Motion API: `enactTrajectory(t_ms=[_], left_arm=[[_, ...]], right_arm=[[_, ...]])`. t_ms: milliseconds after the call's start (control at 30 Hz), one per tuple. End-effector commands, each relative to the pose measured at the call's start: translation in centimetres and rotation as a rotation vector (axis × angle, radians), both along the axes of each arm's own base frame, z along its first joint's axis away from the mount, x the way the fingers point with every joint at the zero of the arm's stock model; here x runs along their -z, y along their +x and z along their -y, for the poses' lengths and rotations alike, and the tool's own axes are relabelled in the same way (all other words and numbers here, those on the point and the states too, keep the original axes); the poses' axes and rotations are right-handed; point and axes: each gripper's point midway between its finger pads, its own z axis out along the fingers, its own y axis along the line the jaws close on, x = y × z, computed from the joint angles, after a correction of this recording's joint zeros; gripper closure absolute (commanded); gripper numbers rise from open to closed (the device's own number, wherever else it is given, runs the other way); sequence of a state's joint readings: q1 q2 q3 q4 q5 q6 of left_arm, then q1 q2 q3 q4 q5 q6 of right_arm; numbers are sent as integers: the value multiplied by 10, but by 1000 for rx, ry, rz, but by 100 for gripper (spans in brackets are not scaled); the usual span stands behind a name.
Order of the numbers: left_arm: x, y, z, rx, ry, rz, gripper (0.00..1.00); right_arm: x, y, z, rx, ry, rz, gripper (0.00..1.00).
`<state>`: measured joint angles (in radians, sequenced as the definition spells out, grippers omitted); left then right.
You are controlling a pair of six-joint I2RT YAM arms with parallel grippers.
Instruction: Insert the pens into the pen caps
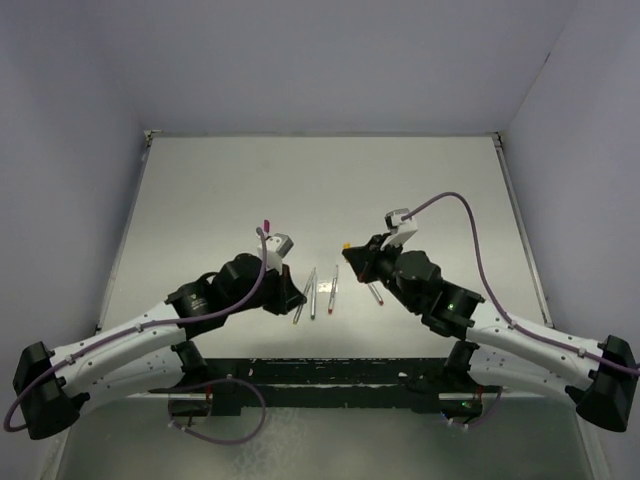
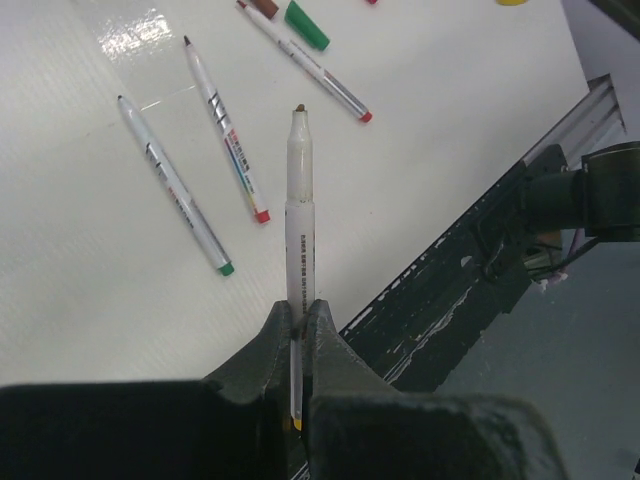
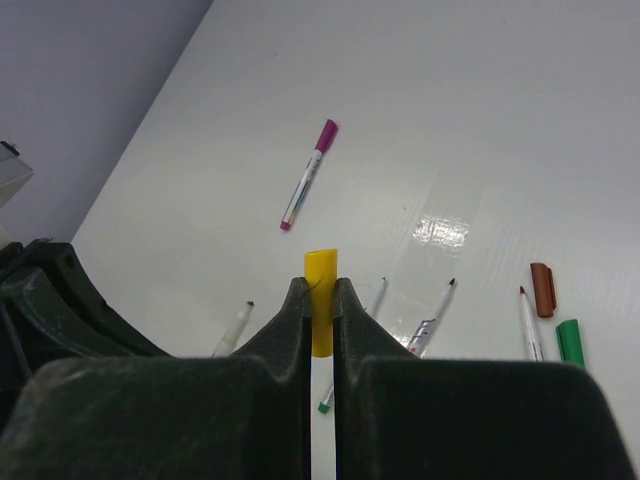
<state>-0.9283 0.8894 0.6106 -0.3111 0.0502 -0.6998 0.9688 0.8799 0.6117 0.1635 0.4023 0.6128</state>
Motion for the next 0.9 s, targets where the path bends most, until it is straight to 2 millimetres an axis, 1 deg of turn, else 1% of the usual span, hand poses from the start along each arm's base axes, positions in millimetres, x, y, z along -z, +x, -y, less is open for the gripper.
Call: enactTrajectory(t_ms=[0, 200, 333, 500, 567, 700, 767, 867], left_arm=[[-36, 7, 6, 8, -81, 139, 100], [-55, 5, 10, 32, -139, 199, 100], [-78, 8, 15, 56, -209, 283, 100], [-107, 18, 24, 65, -272, 403, 100], [-113, 21, 27, 65, -282, 429, 100], [-132, 25, 33, 60, -343, 481, 100], [-141, 26, 35, 59, -375, 509, 100], [-156, 27, 35, 53, -420, 556, 100]], right_arm=[[-53, 11, -7, 46, 40, 142, 100], [-83, 14, -1, 75, 82, 211, 100], [-99, 12, -7, 54, 144, 230, 100], [-120, 8, -16, 18, 272, 282, 100], [-133, 6, -15, 10, 332, 322, 100], [-155, 1, -13, -1, 428, 396, 100], [-162, 0, -13, -5, 455, 418, 100], [-165, 0, -15, -11, 480, 435, 100]])
